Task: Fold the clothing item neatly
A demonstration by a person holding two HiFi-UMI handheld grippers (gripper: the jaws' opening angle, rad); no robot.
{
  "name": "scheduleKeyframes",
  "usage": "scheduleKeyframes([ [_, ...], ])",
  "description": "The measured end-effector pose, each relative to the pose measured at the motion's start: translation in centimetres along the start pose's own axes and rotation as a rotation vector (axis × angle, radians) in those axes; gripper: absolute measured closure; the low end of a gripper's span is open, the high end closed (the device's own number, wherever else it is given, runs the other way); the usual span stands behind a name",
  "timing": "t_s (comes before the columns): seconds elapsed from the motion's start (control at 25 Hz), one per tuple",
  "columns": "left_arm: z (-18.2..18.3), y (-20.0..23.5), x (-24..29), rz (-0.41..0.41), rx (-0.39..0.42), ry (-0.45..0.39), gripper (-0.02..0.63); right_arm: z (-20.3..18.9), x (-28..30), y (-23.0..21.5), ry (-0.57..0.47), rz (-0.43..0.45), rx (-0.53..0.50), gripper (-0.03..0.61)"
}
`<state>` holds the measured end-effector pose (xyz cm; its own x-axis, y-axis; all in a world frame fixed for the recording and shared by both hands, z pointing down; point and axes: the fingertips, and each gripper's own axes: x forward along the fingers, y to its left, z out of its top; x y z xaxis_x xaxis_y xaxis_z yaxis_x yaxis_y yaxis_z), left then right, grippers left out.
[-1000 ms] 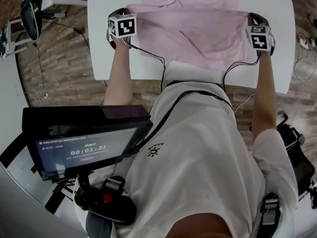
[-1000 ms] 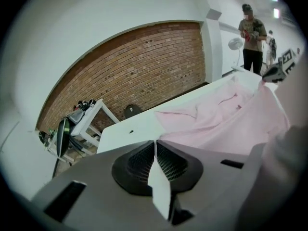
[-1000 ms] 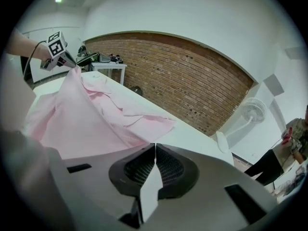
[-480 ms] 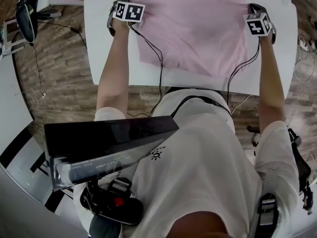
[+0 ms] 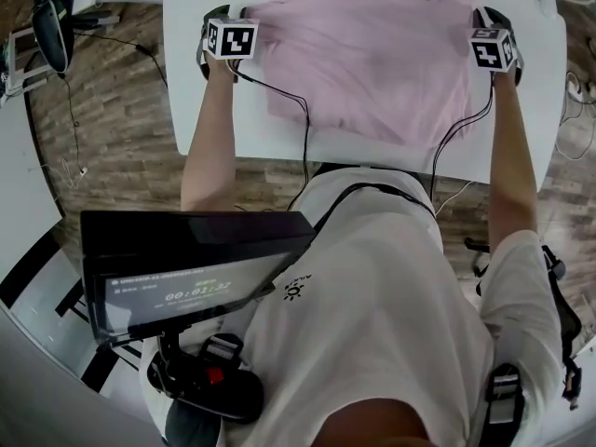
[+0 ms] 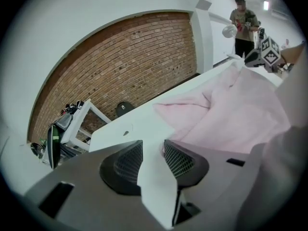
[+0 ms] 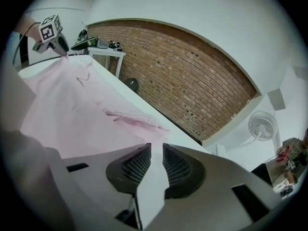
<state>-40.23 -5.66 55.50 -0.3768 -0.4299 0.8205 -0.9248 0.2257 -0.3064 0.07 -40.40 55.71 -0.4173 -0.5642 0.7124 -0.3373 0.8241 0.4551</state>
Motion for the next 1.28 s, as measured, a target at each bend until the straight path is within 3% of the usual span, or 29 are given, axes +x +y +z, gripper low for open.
scheduleKeyframes([
  [0.08,-1.6,-1.1,-1.1,-0.036,0.001,-0.007,0.489,-0.4,-1.2,-0.4,-0.024,-0.008,0.027,0.52],
  [0.2,-3.1,-0.5,-2.1,-0.017,-0.045,-0.037,0.491,-2.0,-2.5,-0.7,-0.025,-0.018,0.056,0.519],
  [0.32,-0.9,2.1,-2.2,0.028,-0.139,-0.108,0.489,-3.6,-3.4,-0.6,-0.015,-0.02,0.101,0.52],
  [0.4,2.0,2.8,-2.9,0.009,-0.189,-0.196,0.491,-4.4,-4.5,0.5,-0.009,-0.013,0.113,0.52],
  [0.48,4.5,2.1,-4.0,-0.039,-0.166,-0.255,0.485,-5.1,-6.8,2.2,-0.004,-0.005,0.125,0.52],
  [0.64,7.5,-0.3,-4.2,-0.096,-0.05,-0.255,0.316,-5.2,-9.0,6.4,-0.014,0.076,0.161,0.52],
  [0.68,8.1,-0.4,-4.2,-0.099,-0.058,-0.266,0.313,-4.7,-9.0,7.4,-0.025,0.107,0.166,0.52],
  [0.76,8.9,0.2,-5.0,-0.091,-0.119,-0.311,0.313,-3.7,-8.9,8.6,-0.054,0.15,0.154,0.52],
  [0.92,8.2,2.3,-8.1,-0.095,-0.224,-0.385,0.313,-0.9,-8.0,9.3,-0.127,0.137,0.064,0.52],
  [1.08,6.4,5.0,-10.9,-0.152,-0.413,-0.452,0.314,1.9,-6.9,8.5,-0.175,0.1,0.009,0.52],
  [1.16,4.6,4.4,-11.0,-0.194,-0.4,-0.419,0.314,3.1,-6.6,9.8,-0.204,0.16,-0.016,0.52],
  [1.28,0.2,0.3,-9.6,-0.244,-0.241,-0.271,0.359,2.3,-4.5,11.8,-0.133,0.217,-0.081,0.522],
])
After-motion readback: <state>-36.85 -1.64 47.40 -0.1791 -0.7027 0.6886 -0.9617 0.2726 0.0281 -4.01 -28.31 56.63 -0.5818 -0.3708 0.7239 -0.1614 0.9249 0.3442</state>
